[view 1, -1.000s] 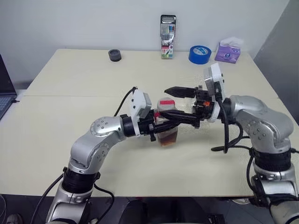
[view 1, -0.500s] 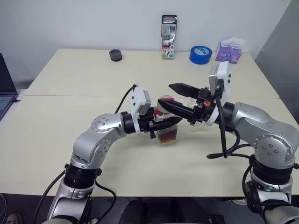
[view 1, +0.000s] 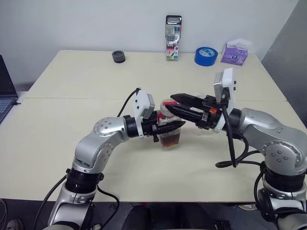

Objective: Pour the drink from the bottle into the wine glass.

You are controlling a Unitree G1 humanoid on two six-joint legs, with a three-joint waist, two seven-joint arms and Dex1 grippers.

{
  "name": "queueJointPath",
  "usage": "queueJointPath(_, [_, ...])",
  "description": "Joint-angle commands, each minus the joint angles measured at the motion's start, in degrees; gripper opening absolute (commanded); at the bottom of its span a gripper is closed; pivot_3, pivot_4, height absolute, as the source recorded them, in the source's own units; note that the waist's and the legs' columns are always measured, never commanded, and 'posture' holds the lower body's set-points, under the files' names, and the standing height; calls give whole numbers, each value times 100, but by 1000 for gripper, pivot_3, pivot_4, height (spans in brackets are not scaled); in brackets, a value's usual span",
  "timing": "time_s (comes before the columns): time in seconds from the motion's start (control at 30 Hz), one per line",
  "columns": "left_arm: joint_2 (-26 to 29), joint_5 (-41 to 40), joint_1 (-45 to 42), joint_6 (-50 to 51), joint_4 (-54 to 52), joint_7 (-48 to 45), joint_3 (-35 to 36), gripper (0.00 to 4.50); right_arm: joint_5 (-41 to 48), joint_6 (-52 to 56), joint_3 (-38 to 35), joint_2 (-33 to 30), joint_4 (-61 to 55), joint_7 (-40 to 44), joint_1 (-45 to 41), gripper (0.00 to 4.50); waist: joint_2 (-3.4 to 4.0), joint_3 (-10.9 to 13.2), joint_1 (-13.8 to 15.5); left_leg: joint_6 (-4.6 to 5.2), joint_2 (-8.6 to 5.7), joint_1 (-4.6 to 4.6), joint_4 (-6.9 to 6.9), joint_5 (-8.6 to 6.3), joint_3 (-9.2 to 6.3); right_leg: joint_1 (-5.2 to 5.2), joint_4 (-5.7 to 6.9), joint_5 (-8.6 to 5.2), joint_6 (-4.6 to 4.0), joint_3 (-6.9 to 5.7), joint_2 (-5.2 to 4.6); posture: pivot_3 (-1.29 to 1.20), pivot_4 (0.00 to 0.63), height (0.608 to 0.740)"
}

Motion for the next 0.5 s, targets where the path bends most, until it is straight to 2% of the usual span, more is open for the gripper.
queueJointPath(0.03, [-18,-66,-60,-164,-262,-33,70,1804,-44,-230,52,-63,-73,128,-53,3384,0,0,0,0,0,0,0,0,0,0,0,0,0,0,0,0,150,740])
queueJointPath(0.37, [-10,-73,-61,-142,-300,-22,67,1804,-72,-386,152,-63,11,146,-74,3384,0,0,0,0,0,0,0,0,0,0,-1,0,0,0,0,0,150,740])
queueJointPath(0.47, [-12,-81,-74,-123,-313,-13,66,1804,-130,-463,214,-76,11,180,8,2811,0,0,1,0,0,0,0,0,0,0,0,0,0,0,0,0,150,740])
queueJointPath(0.5, [-13,-81,-81,-120,-309,-13,66,1804,-153,-487,229,-78,26,192,28,2486,0,0,1,0,0,0,0,0,0,0,0,0,0,0,0,0,150,740])
